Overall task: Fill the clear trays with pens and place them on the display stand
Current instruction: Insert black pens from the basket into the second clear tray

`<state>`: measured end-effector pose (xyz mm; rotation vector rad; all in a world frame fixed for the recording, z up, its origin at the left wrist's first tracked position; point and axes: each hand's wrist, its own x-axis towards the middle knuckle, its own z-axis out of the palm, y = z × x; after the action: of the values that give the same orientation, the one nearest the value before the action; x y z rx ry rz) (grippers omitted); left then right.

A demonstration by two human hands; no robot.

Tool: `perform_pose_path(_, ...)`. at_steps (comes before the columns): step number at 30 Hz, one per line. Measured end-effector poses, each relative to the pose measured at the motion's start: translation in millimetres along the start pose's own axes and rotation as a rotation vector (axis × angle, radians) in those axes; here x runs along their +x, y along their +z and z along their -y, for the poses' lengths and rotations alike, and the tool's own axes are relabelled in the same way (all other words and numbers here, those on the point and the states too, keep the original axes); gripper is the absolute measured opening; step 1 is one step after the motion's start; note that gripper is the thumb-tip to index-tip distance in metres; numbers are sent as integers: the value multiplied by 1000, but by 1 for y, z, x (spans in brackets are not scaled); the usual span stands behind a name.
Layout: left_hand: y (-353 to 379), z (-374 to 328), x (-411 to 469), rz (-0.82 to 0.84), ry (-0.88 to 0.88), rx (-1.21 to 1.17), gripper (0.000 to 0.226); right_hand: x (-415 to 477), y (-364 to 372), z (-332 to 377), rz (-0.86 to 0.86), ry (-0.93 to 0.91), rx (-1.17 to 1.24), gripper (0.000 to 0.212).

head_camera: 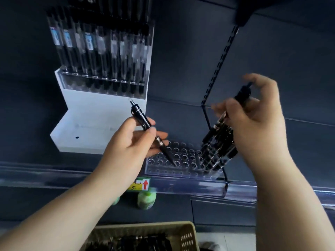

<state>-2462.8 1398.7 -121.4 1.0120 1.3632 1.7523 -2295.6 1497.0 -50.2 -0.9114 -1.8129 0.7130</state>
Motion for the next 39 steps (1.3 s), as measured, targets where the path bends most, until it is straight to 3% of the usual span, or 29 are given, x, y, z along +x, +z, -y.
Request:
perform_pose_path(3,2,5,0,42,39,42,17,6,-2,-4,-83,5,-66,23)
perform_pose_path(9,4,11,0,-1,89,101,19,12,4,-10,-114,11,-200,11)
perform_pose_path(18,0,15,-1,-20,103,89,18,17,6,-13,-49,-38,-484,19)
perform_pose_path(35,-4,15,1,-47,103,66,17,22,11,-17,-34,-64,-532,19)
perform_pose_path(39,-6,14,1,-47,106,58,14,22,13,-17,13,-2,-559,31)
